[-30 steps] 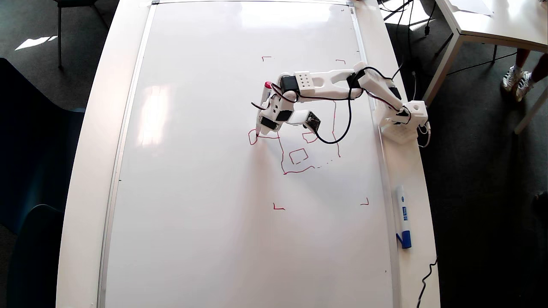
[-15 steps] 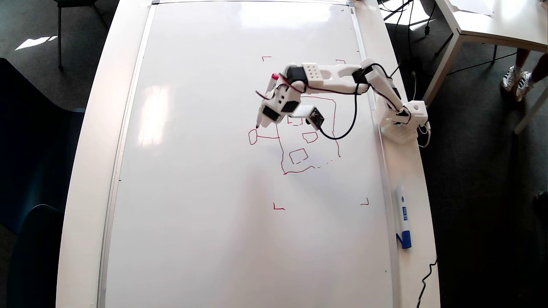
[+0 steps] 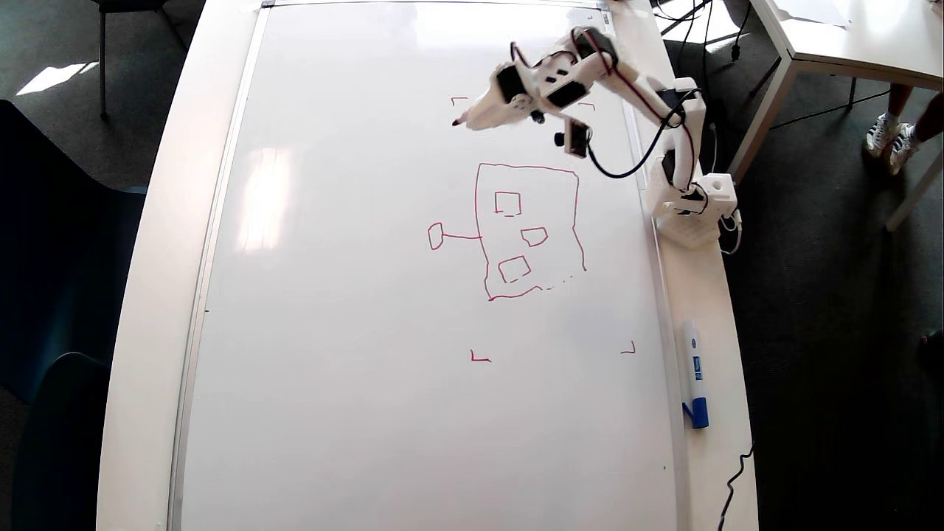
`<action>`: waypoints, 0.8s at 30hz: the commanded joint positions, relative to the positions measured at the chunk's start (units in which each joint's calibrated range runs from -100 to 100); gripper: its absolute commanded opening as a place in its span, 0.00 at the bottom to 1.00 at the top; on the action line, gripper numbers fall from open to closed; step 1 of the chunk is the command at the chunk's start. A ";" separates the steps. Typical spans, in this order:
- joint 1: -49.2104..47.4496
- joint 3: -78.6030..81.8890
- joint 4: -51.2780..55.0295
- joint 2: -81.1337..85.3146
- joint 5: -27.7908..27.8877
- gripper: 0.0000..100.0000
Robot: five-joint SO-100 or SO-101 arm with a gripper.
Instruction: Draw on a whiteboard a robot head using a pen attached to the gripper
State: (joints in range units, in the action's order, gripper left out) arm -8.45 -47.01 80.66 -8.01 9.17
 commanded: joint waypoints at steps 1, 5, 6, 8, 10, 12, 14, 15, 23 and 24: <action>1.26 -0.25 -0.38 10.65 -0.75 0.01; 1.41 -0.25 -0.38 17.69 -0.54 0.01; 1.41 -0.25 -0.47 18.70 -0.54 0.01; 1.41 0.39 -0.38 21.38 -0.54 0.01; 1.41 2.39 -0.38 23.90 -0.70 0.01; 1.41 5.75 -0.38 27.33 -0.75 0.01; 1.41 14.28 -0.38 34.97 -0.80 0.01; 1.41 17.64 -0.47 37.82 -0.80 0.01; 3.55 57.77 -16.11 67.75 -0.54 0.01; 4.06 61.94 -19.67 70.44 -0.54 0.01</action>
State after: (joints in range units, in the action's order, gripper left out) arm -6.79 -1.23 73.31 50.53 8.59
